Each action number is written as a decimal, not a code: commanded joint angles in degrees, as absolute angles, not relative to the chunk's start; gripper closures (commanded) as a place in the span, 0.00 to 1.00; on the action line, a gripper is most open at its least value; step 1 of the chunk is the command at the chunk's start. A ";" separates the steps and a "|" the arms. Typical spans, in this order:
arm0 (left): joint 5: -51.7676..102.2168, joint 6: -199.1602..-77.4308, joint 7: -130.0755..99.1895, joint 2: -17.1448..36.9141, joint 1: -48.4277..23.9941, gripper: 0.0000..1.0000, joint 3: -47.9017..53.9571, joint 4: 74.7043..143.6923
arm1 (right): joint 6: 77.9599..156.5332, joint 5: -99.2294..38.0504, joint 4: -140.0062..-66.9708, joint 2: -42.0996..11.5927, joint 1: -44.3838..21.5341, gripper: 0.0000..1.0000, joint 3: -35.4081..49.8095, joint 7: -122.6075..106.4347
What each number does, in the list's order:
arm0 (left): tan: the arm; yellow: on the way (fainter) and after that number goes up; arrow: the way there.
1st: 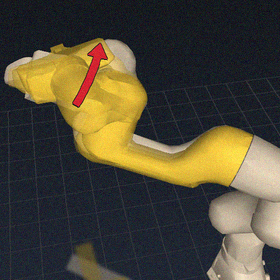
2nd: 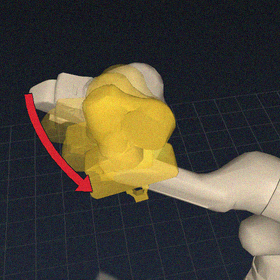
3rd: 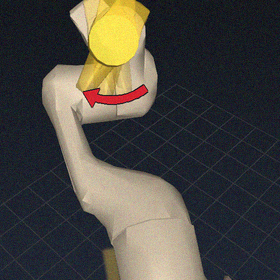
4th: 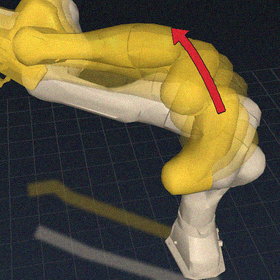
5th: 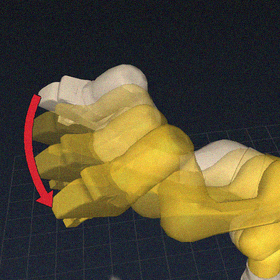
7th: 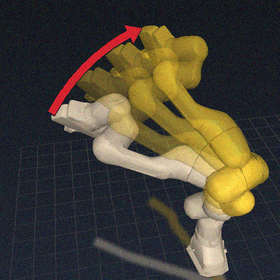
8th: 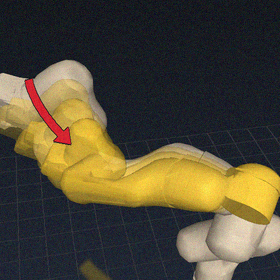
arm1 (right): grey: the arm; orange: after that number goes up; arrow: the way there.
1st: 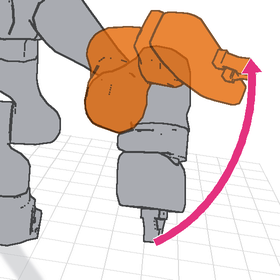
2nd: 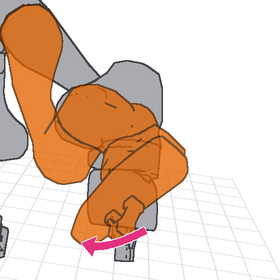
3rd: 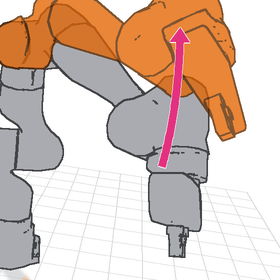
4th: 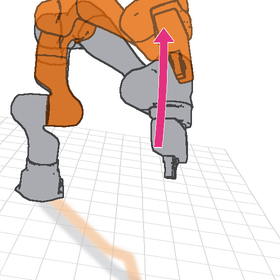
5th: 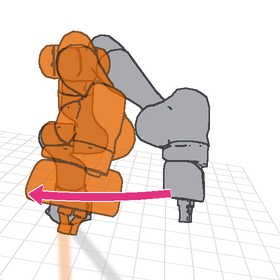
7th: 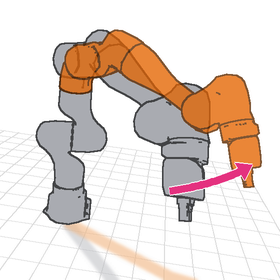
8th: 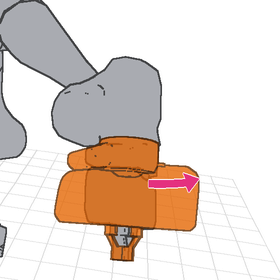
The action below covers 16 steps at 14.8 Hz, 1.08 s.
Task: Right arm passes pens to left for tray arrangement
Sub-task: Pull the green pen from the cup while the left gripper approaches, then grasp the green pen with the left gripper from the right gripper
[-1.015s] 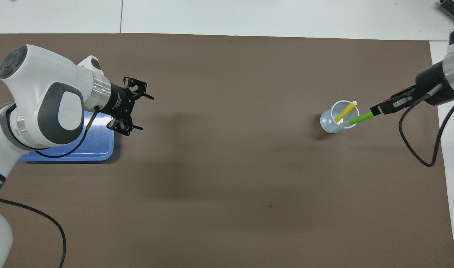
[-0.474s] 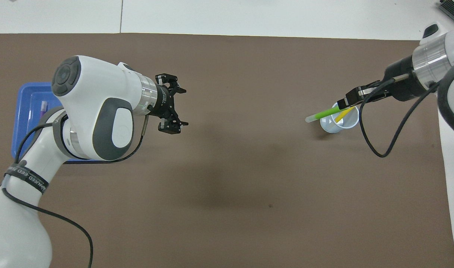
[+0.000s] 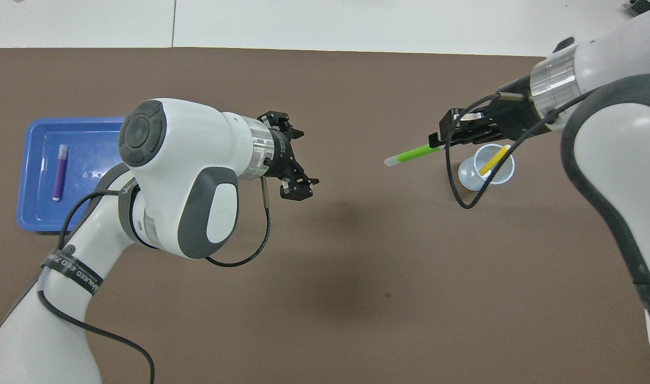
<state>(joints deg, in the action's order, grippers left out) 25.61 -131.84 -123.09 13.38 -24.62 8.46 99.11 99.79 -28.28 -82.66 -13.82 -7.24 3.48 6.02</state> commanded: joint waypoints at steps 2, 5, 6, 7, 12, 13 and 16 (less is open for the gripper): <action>25.75 -132.89 -128.49 12.83 -28.38 0.00 7.56 98.79 | 102.65 -30.06 -84.46 -13.27 -8.44 0.86 3.78 10.19; 25.40 -135.95 -131.74 12.92 -31.28 0.00 7.47 98.61 | 102.74 -30.50 -84.46 -13.27 -8.70 0.86 3.78 11.42; 24.62 -137.71 -133.31 13.09 -31.55 0.00 7.47 98.61 | 102.83 -30.50 -84.46 -13.27 -8.70 0.86 3.78 11.69; 23.57 -139.12 -135.59 13.27 -31.99 0.00 7.56 98.53 | 102.83 -30.50 -84.46 -13.27 -8.79 0.86 3.78 12.30; 18.28 -145.89 -143.96 13.80 -35.42 0.00 7.47 98.26 | 105.29 -30.32 -86.74 -12.39 -10.81 0.86 3.78 13.98; 18.37 -147.12 -144.05 13.80 -35.42 0.00 7.38 98.35 | 105.29 -30.32 -86.84 -12.31 -10.81 0.86 3.78 13.97; 18.19 -148.10 -144.05 13.80 -35.24 0.07 7.38 99.66 | 105.38 -30.32 -86.84 -12.30 -10.72 0.86 3.78 13.80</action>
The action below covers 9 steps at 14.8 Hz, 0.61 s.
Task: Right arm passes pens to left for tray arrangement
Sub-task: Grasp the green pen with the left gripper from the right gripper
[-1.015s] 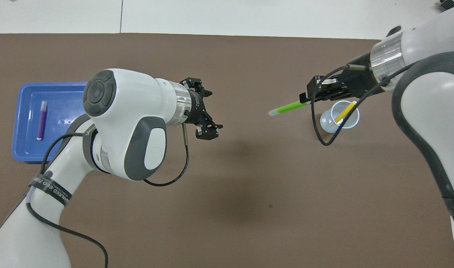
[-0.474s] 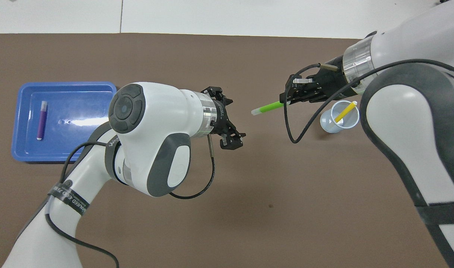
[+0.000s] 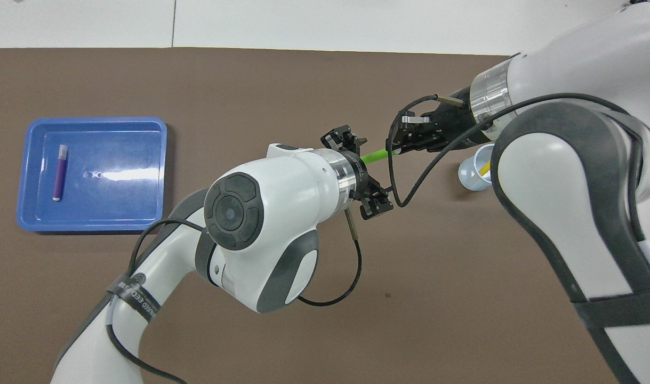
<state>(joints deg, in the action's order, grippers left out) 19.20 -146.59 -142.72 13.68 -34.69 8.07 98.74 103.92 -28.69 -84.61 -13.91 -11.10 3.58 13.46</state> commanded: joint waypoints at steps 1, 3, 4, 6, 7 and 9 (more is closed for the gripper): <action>18.19 -148.18 -143.97 13.80 -35.24 0.11 7.38 99.84 | 105.29 -30.32 -86.84 -12.30 -10.72 0.86 3.78 13.80; 18.19 -148.62 -143.53 13.62 -35.33 0.14 7.29 100.80 | 105.29 -30.32 -86.92 -12.30 -10.72 0.86 3.78 13.71; 18.11 -150.02 -143.44 13.62 -35.42 0.14 7.38 101.33 | 105.29 -30.41 -86.92 -12.30 -10.72 0.86 3.78 13.71; 18.11 -151.26 -143.35 13.62 -35.42 0.14 7.38 101.86 | 105.12 -30.32 -86.92 -12.22 -10.72 0.86 3.78 13.62; 18.11 -151.35 -143.35 13.62 -35.42 0.18 7.30 101.87 | 105.12 -30.24 -87.01 -12.22 -10.72 0.86 3.78 13.54; 18.11 -152.13 -143.35 13.71 -35.51 0.18 7.38 101.87 | 105.03 -30.23 -87.01 -12.13 -10.72 0.86 3.78 13.45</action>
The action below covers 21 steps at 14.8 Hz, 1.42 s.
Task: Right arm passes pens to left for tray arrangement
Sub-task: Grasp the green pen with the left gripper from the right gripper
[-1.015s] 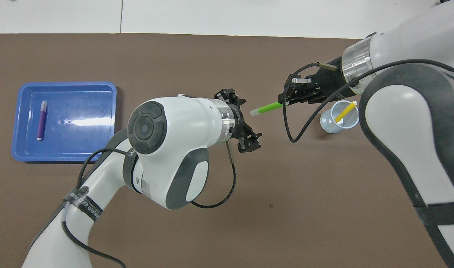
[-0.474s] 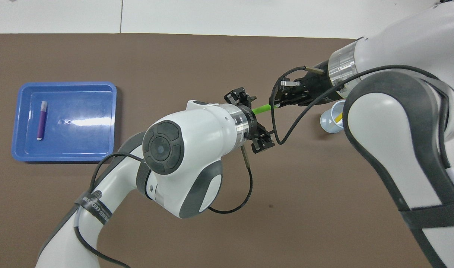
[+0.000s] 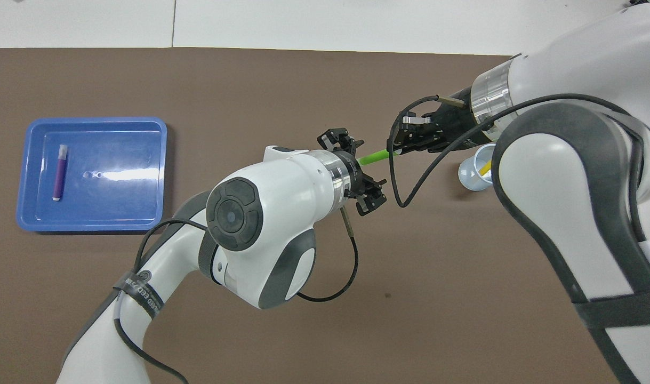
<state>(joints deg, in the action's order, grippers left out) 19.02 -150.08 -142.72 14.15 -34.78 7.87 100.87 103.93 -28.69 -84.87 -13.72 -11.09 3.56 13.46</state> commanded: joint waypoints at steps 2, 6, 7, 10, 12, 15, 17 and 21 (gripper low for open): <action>18.11 -152.49 -143.26 13.80 -35.60 0.19 7.29 101.87 | 105.29 -30.23 -87.01 -12.13 -10.63 0.86 3.78 13.45; 18.02 -152.40 -143.09 13.80 -35.60 0.41 7.29 101.87 | 105.21 -30.23 -87.01 -12.13 -10.72 0.86 3.78 13.54; 17.50 -152.49 -142.56 13.80 -35.60 0.42 7.38 101.87 | 105.21 -30.23 -87.01 -12.13 -10.64 0.86 3.78 13.54; 17.14 -152.40 -142.30 13.80 -35.60 0.46 7.38 101.69 | 105.21 -30.23 -87.01 -12.13 -10.63 0.86 3.78 13.45; 17.14 -152.14 -141.24 13.89 -35.42 0.50 7.38 101.43 | 105.21 -30.23 -87.01 -12.13 -10.63 0.86 3.78 13.45; 16.62 -151.70 -140.28 13.89 -35.51 0.66 7.38 101.16 | 105.21 -30.24 -87.01 -12.13 -10.63 0.86 3.78 13.36; 16.52 -151.44 -139.75 13.89 -35.51 0.81 7.38 101.07 | 105.21 -30.23 -87.01 -12.13 -10.63 0.86 3.78 13.36; 16.44 -151.44 -139.57 13.89 -35.51 0.98 7.38 100.81 | 105.29 -30.23 -87.01 -12.13 -10.55 0.86 3.78 13.18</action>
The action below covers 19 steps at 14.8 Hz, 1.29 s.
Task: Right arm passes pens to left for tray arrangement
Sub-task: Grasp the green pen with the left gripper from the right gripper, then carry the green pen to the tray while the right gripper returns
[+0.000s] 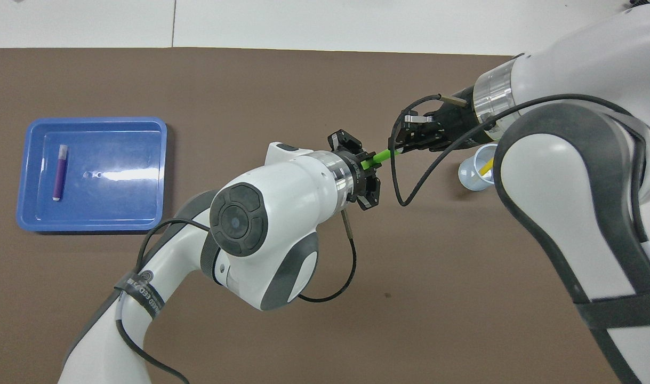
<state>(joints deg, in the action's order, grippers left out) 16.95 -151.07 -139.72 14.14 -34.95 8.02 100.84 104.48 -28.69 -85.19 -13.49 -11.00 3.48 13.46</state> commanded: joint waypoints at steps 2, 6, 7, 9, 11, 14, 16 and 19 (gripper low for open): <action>14.87 -151.35 -139.13 14.15 -35.51 1.00 7.38 100.72 | 105.29 -30.23 -87.01 -12.13 -10.55 0.82 3.78 13.27; 11.44 -149.51 -139.13 14.24 -35.42 1.00 7.38 98.36 | 105.29 -29.80 -86.84 -12.13 -9.76 0.00 3.69 13.01; 10.12 -148.89 -139.04 14.50 -35.33 1.00 7.38 97.74 | 105.29 -29.62 -86.57 -12.13 -9.67 0.00 3.43 13.09; 8.44 -148.80 -138.61 14.94 -34.90 1.00 7.38 97.47 | 104.59 -29.18 -86.05 -12.13 -8.80 0.00 3.08 12.31; 7.39 -148.45 -135.28 14.94 -34.72 1.00 7.38 97.56 | 103.89 -27.26 -85.96 -11.78 -6.95 0.00 3.08 8.54; 7.56 -143.10 -125.11 14.68 -34.19 1.00 7.12 97.47 | 101.17 -22.69 -85.78 -11.69 -3.88 0.00 3.08 1.00; 7.65 -140.02 -120.34 14.42 -33.40 1.00 7.21 97.65 | 100.37 -19.97 -85.96 -11.52 -1.68 0.00 3.08 -3.84; 8.52 -133.61 -110.68 14.15 -30.86 1.00 7.38 97.12 | 100.46 -14.34 -86.83 -11.42 0.43 0.00 3.08 -10.78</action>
